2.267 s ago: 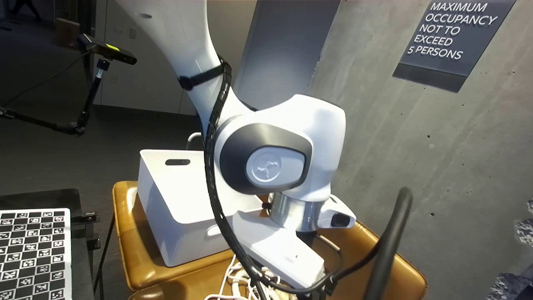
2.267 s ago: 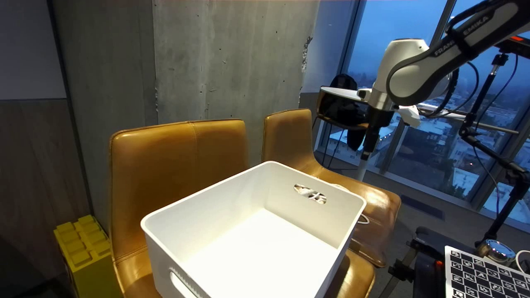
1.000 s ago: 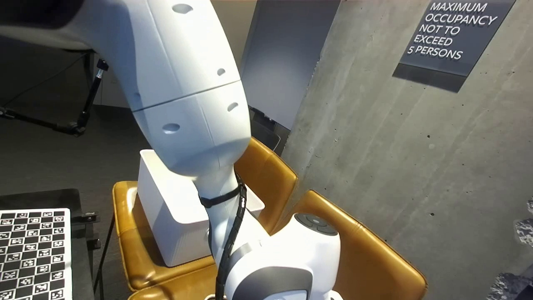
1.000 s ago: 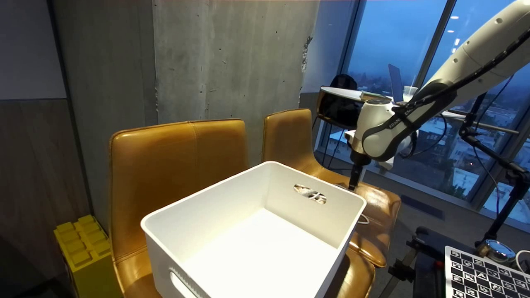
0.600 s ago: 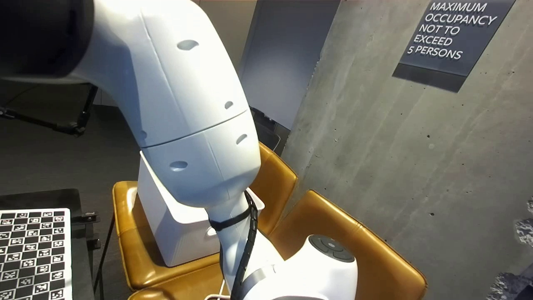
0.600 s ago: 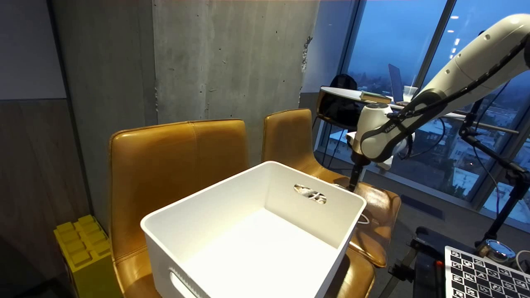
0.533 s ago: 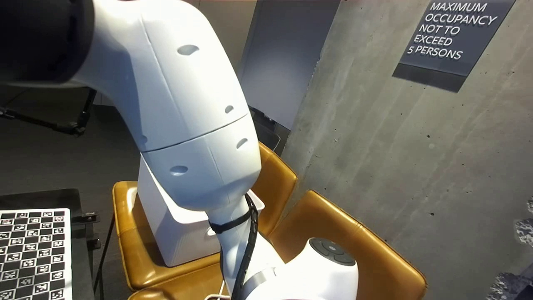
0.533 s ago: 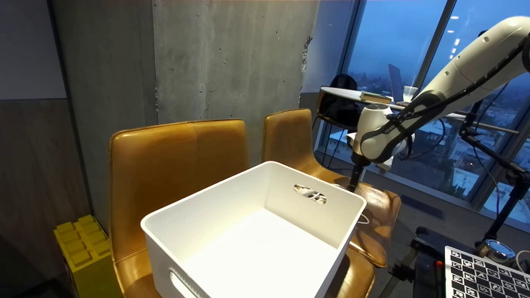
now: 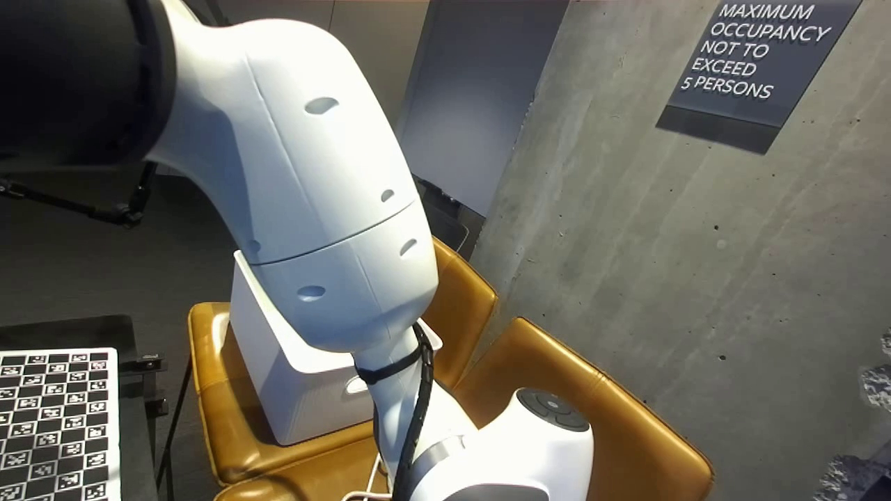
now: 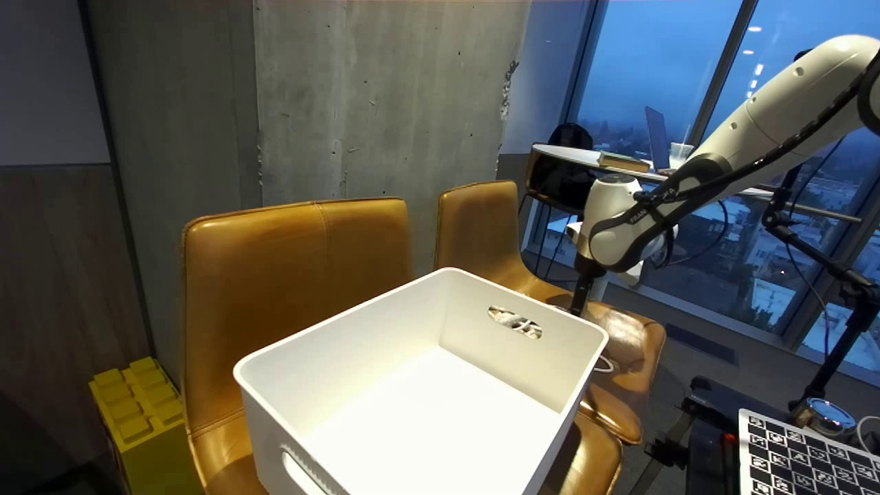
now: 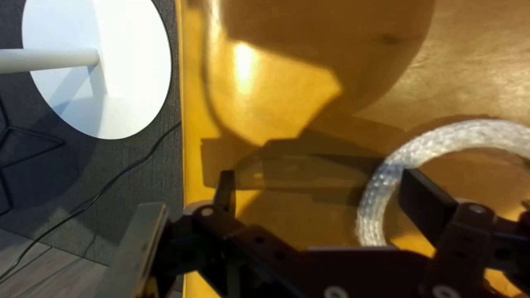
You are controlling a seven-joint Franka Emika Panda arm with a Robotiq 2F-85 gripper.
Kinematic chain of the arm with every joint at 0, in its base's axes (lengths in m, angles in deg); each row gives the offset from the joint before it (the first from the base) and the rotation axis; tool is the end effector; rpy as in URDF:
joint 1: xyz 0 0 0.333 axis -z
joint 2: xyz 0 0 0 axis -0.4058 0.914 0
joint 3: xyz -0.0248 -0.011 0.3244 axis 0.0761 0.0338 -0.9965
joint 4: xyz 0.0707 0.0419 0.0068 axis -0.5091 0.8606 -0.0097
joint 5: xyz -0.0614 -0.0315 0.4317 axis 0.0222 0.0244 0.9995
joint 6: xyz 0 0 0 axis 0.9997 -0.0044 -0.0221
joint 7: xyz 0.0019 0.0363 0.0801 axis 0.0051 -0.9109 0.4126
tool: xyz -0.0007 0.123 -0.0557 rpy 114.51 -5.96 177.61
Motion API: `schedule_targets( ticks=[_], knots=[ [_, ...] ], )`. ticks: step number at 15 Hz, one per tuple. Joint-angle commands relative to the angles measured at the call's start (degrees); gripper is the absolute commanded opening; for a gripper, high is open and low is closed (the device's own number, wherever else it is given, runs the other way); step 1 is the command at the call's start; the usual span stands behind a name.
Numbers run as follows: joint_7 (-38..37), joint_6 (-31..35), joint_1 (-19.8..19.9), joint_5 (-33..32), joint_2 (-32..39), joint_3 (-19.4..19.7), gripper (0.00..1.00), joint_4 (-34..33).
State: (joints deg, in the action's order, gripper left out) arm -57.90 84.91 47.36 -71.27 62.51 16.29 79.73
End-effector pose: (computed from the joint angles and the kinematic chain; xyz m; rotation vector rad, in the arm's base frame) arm 0.6352 -0.3928 0.0238 2.8471 0.2309 -0.0026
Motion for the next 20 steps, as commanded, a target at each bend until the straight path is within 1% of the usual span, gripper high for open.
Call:
schedule_targets(
  ticks=[1,4,5,6,7,8,11,17,20],
  knots=[
    [-1.06,-1.56,-0.89,-0.34,0.99,-0.71,1.00,-2.00],
    [-1.61,-1.08,-1.72,-0.58,2.19,-0.50,1.00,-1.64],
    [-1.87,-0.99,-1.95,-0.69,2.82,-0.26,0.98,-1.75],
    [-2.05,-1.17,-1.98,-0.63,3.54,-0.16,0.74,-2.11],
    [-2.30,-1.35,-2.03,-0.59,4.07,-0.03,0.74,-2.38],
    [-2.60,-1.50,-2.09,-0.54,4.42,0.04,0.69,-2.62],
    [-4.05,-1.52,-2.67,-0.68,4.02,0.93,0.46,-2.59],
    [-6.31,-0.89,-4.75,-1.91,0.98,3.68,0.01,1.98],
    [-8.52,-0.62,-7.44,-2.97,-2.18,5.94,0.01,6.37]
  ],
)
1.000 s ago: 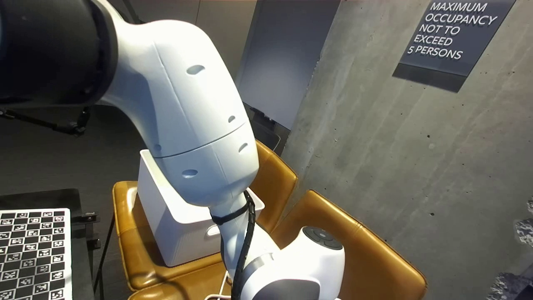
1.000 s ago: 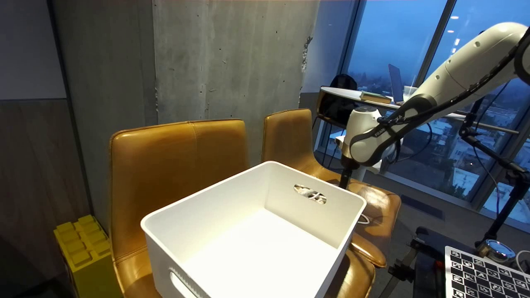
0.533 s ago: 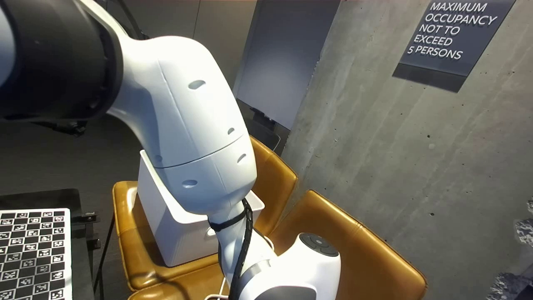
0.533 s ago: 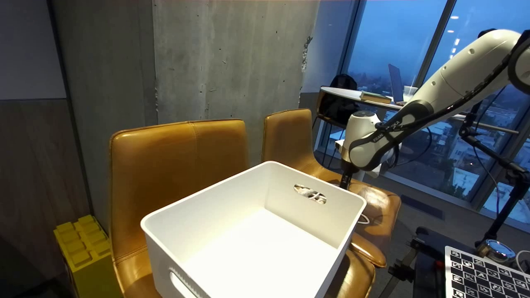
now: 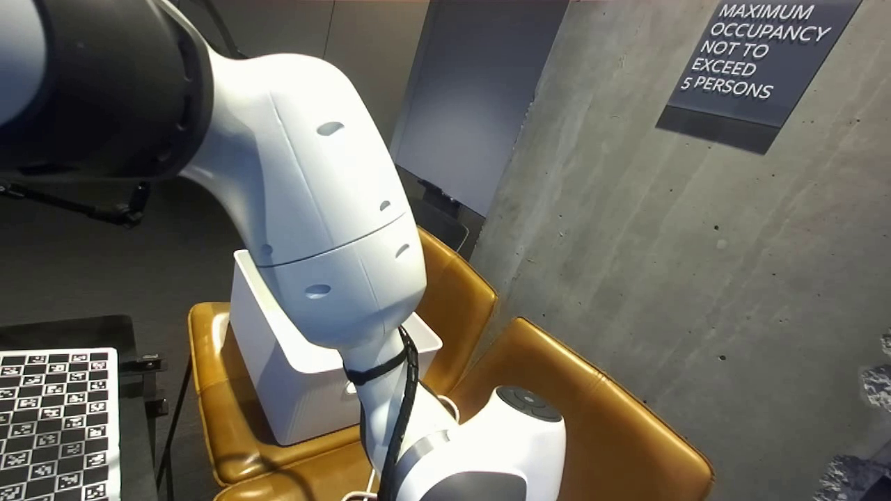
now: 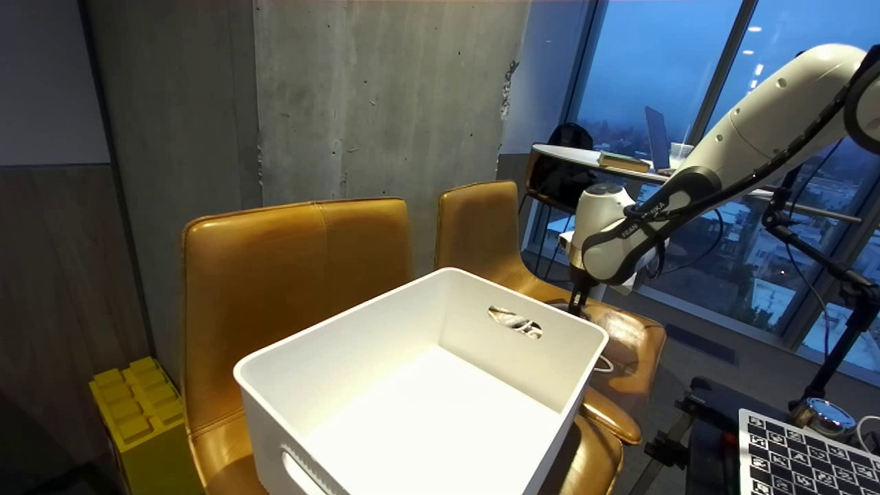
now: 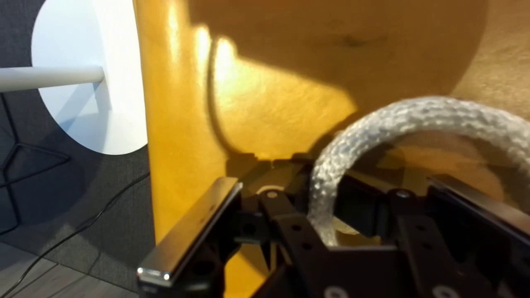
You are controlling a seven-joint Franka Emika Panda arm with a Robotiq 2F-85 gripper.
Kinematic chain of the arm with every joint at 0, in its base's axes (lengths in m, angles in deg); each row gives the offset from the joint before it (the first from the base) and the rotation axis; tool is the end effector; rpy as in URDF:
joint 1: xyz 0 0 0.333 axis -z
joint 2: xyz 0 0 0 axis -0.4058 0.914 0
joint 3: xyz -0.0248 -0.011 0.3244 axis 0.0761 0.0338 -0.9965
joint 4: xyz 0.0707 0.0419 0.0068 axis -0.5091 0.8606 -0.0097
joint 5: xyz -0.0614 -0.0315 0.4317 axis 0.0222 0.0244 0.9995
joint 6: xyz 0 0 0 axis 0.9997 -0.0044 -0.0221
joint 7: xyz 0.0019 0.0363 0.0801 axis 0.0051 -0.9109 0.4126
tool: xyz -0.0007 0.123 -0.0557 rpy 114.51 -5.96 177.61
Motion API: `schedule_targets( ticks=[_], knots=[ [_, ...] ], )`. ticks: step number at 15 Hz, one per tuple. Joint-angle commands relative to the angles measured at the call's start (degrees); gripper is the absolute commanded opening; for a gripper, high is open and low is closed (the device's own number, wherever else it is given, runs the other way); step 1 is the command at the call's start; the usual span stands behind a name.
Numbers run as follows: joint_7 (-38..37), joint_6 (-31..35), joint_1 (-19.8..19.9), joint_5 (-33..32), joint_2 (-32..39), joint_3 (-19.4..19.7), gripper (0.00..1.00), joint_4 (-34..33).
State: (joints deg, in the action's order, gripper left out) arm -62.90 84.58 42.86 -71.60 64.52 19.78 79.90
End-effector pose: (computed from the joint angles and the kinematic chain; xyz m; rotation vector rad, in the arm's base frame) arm 0.6348 -0.3740 0.0030 2.8169 0.1880 -0.0639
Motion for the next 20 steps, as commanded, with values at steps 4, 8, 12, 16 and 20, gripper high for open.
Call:
schedule_targets(
  ticks=[4,8,12,16,20],
  knots=[
    [-8.56,1.15,-9.97,-6.86,-14.10,6.43,0.02,17.01],
    [-12.44,0.04,-15.24,-11.13,-23.98,8.27,0.02,21.81],
    [-16.47,-3.98,-19.30,-15.91,-34.44,8.88,0.02,24.22],
    [-19.74,-13.52,-21.26,-21.10,-45.98,6.59,0.02,27.43],
    [-21.33,-19.79,-19.38,-23.18,-52.25,2.08,0.02,30.16]
  ],
)
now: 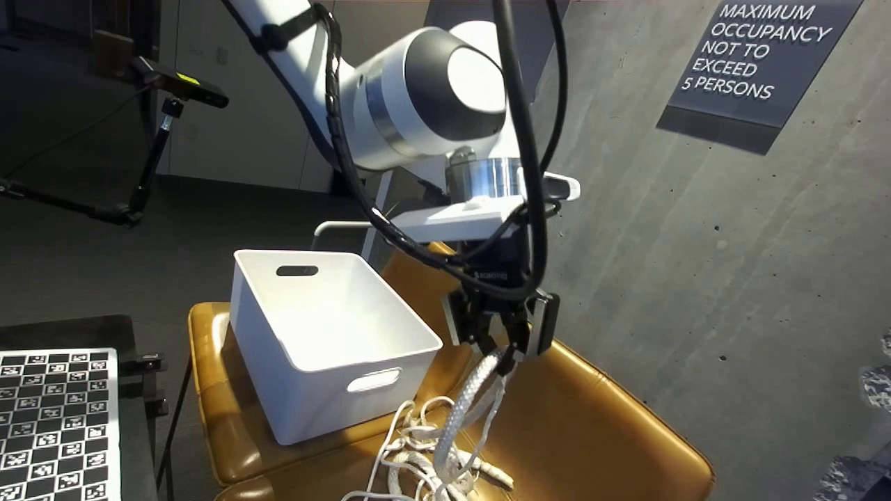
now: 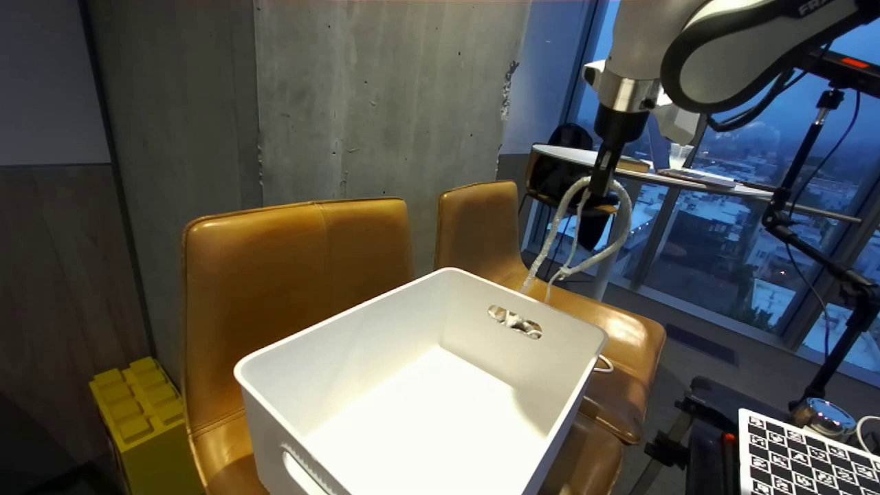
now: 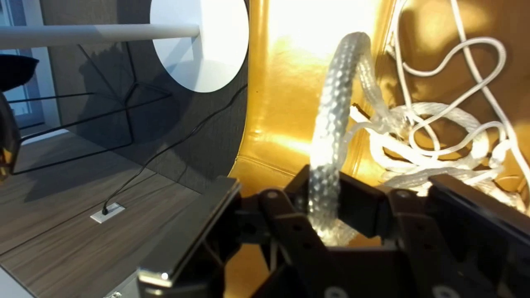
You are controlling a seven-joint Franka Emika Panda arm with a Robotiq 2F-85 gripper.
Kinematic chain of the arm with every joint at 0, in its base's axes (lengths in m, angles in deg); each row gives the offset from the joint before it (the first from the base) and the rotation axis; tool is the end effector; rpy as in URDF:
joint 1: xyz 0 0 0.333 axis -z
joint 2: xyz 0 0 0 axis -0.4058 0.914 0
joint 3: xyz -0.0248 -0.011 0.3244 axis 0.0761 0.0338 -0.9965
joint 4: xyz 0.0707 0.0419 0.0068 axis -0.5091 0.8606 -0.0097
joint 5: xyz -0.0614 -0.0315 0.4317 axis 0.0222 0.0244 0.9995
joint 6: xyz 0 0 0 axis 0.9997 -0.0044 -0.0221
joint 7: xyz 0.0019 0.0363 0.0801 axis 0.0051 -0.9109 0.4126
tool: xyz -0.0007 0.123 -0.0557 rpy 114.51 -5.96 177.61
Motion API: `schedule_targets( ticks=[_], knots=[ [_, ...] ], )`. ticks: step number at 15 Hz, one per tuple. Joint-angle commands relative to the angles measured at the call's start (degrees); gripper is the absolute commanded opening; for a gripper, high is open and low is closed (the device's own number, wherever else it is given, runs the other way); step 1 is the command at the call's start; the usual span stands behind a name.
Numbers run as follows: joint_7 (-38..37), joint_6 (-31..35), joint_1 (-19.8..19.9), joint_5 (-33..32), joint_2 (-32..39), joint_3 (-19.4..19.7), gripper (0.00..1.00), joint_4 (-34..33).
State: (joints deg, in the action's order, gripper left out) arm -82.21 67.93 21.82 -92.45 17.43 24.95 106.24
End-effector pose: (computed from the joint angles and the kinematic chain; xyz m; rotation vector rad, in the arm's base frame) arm 0.6320 -0.1962 0.3449 2.6018 0.2095 0.1001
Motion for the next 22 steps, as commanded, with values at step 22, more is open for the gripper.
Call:
schedule_targets(
  ticks=[22],
  knots=[
    [-3.22,-10.32,4.10,0.66,-13.63,-11.34,0.02,2.92]
  ],
)
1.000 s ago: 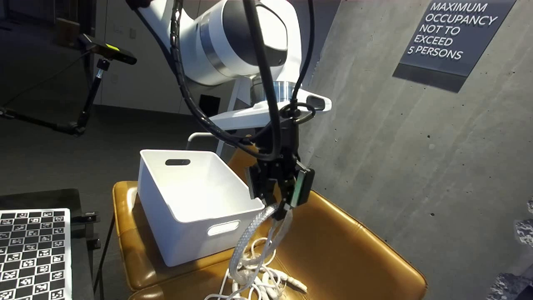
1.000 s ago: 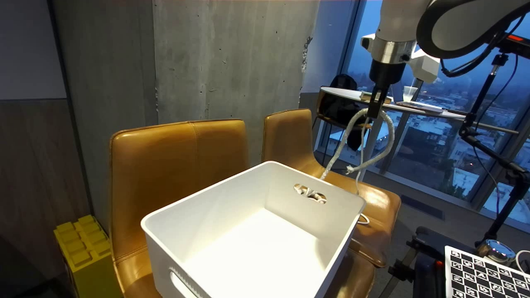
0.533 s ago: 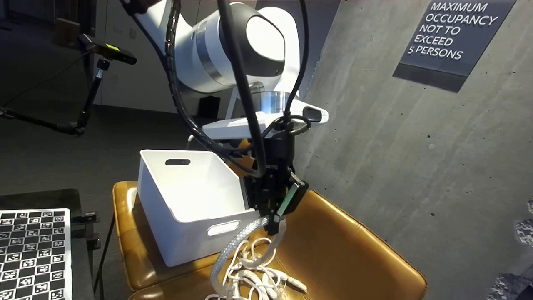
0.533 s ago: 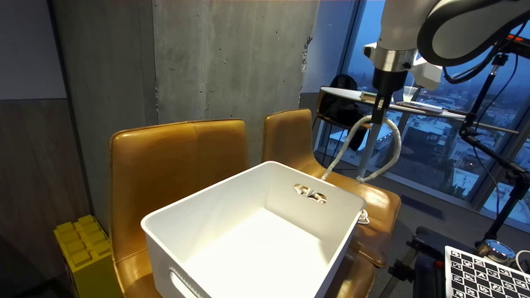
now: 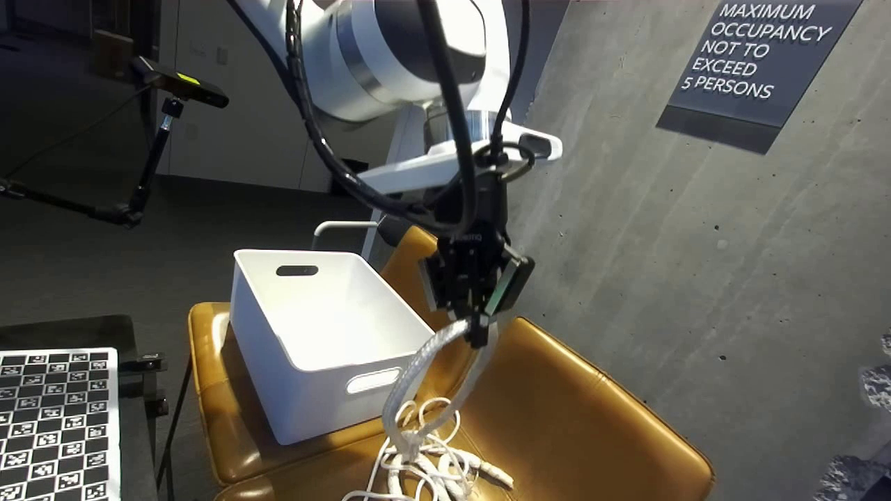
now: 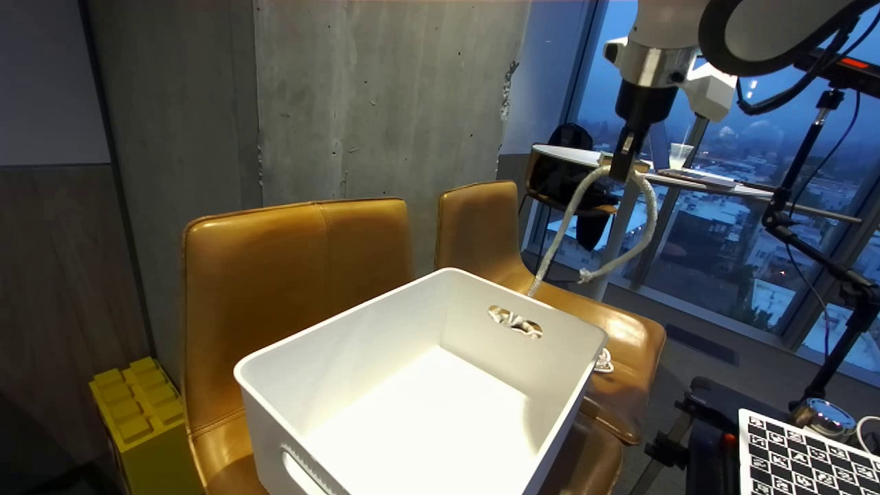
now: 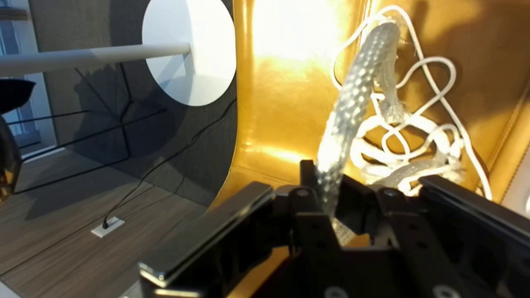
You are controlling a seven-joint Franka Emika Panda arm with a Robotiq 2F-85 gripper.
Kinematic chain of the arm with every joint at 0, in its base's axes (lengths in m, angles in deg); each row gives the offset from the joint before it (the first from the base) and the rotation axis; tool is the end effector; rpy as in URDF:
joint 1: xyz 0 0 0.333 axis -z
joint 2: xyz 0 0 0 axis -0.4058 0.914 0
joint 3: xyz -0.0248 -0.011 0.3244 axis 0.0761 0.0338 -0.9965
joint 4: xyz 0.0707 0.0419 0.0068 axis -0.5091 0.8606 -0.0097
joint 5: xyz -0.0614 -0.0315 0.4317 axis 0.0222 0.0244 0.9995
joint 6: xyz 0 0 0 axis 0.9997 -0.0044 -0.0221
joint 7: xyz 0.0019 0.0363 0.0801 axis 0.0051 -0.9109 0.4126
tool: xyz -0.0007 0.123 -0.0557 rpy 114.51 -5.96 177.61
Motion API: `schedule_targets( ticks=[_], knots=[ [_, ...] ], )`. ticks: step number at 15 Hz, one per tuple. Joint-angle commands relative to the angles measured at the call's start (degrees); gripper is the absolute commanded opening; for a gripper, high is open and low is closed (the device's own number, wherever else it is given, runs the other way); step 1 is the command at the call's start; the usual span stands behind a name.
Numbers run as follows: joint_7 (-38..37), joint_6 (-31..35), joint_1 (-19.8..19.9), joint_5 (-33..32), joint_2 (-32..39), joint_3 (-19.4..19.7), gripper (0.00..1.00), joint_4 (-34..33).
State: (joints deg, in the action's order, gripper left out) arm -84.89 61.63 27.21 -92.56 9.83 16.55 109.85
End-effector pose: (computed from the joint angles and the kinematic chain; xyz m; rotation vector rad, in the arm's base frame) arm 0.6061 -0.1688 0.3817 2.6353 0.1502 0.0862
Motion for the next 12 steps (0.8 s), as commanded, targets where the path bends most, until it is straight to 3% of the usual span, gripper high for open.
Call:
schedule_targets(
  ticks=[1,6,10,12],
  knots=[
    [-0.43,-4.60,-1.72,0.93,-7.41,-4.04,0.02,-1.51],
    [-0.17,-8.61,-3.90,3.20,-12.03,-9.58,0.02,-11.07],
    [0.04,-17.11,-5.93,5.93,-11.43,-14.04,0.02,-23.29],
    [-1.34,-18.37,-6.96,6.25,-11.03,-15.89,0.02,-24.28]
  ],
)
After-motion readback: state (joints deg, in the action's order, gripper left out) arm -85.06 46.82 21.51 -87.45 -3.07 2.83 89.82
